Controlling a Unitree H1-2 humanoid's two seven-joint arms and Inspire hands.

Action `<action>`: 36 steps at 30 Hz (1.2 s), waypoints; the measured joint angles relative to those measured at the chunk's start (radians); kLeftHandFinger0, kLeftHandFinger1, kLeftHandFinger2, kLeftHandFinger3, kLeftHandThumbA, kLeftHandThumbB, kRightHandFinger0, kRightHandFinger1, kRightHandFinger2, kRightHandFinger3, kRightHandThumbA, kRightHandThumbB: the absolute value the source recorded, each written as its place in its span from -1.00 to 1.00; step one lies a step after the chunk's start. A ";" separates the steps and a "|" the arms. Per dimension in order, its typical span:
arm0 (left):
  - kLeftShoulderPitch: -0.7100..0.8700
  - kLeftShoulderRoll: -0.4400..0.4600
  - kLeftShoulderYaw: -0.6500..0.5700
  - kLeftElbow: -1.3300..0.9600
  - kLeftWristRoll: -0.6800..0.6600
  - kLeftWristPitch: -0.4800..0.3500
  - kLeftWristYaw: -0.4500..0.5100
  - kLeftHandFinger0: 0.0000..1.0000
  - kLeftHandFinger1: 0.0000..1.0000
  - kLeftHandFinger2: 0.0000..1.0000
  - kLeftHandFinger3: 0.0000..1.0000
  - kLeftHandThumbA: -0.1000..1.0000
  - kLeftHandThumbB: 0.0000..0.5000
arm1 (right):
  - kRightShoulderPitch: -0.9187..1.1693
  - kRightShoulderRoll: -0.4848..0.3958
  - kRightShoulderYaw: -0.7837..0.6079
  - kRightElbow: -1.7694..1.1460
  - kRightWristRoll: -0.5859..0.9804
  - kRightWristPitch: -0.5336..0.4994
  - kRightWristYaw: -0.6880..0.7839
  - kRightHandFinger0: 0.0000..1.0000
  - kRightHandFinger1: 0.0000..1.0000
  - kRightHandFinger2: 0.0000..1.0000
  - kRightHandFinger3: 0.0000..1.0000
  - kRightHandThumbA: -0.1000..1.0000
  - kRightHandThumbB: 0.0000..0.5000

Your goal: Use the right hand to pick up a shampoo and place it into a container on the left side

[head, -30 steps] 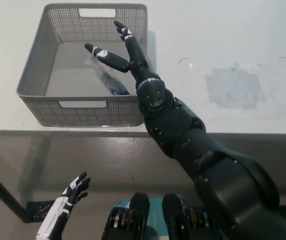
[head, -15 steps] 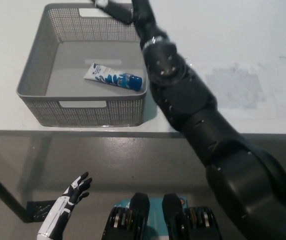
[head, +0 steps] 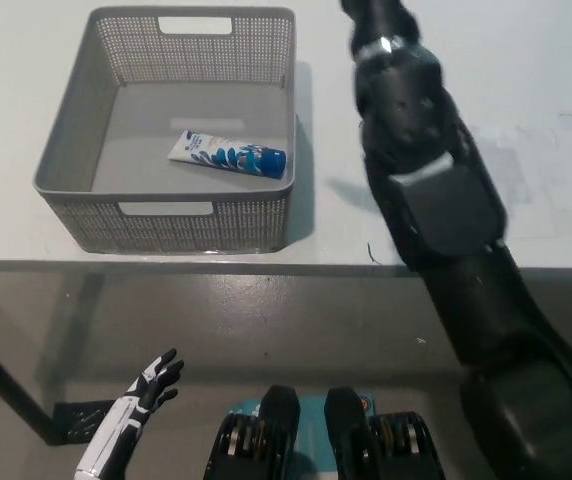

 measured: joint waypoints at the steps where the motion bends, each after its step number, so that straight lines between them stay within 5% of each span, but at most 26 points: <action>1: 0.000 0.000 0.000 0.002 0.000 0.000 0.000 1.00 1.00 1.00 1.00 1.00 0.22 | 0.034 -0.007 0.000 -0.039 0.001 0.006 0.002 1.00 1.00 1.00 1.00 1.00 0.81; 15: 0.002 -0.001 0.002 0.023 -0.002 -0.001 -0.001 1.00 1.00 1.00 1.00 1.00 0.35 | 0.652 -0.133 0.008 -0.571 0.016 0.034 0.052 1.00 1.00 1.00 1.00 1.00 0.82; 23: 0.001 -0.002 0.013 0.039 -0.008 -0.002 -0.002 1.00 1.00 1.00 1.00 1.00 0.52 | 0.984 -0.174 0.044 -0.650 0.025 -0.031 0.117 1.00 1.00 1.00 1.00 1.00 0.56; 26: -0.001 -0.002 0.016 0.043 -0.014 -0.003 -0.003 1.00 1.00 1.00 1.00 1.00 0.48 | 1.023 -0.161 0.050 -0.577 0.025 -0.072 0.125 1.00 1.00 1.00 1.00 1.00 0.62; 29: -0.003 -0.002 0.019 0.055 -0.019 -0.006 -0.003 1.00 1.00 1.00 1.00 1.00 0.45 | 1.058 -0.136 0.058 -0.467 0.023 -0.111 0.131 1.00 1.00 1.00 1.00 0.97 0.31; 31: -0.003 -0.002 0.020 0.060 -0.021 -0.009 -0.003 1.00 1.00 1.00 1.00 1.00 0.50 | 1.074 -0.123 0.063 -0.409 0.024 -0.132 0.138 1.00 1.00 1.00 1.00 0.93 0.34; 33: -0.003 -0.003 0.022 0.064 -0.023 -0.012 -0.003 1.00 1.00 1.00 1.00 1.00 0.51 | 1.082 -0.114 0.065 -0.352 0.031 -0.152 0.150 1.00 1.00 1.00 1.00 0.89 0.61; 36: -0.006 -0.006 0.027 0.075 -0.025 -0.018 -0.003 1.00 1.00 1.00 1.00 1.00 0.48 | 1.072 -0.109 0.060 -0.278 0.049 -0.174 0.165 1.00 1.00 1.00 1.00 0.90 0.66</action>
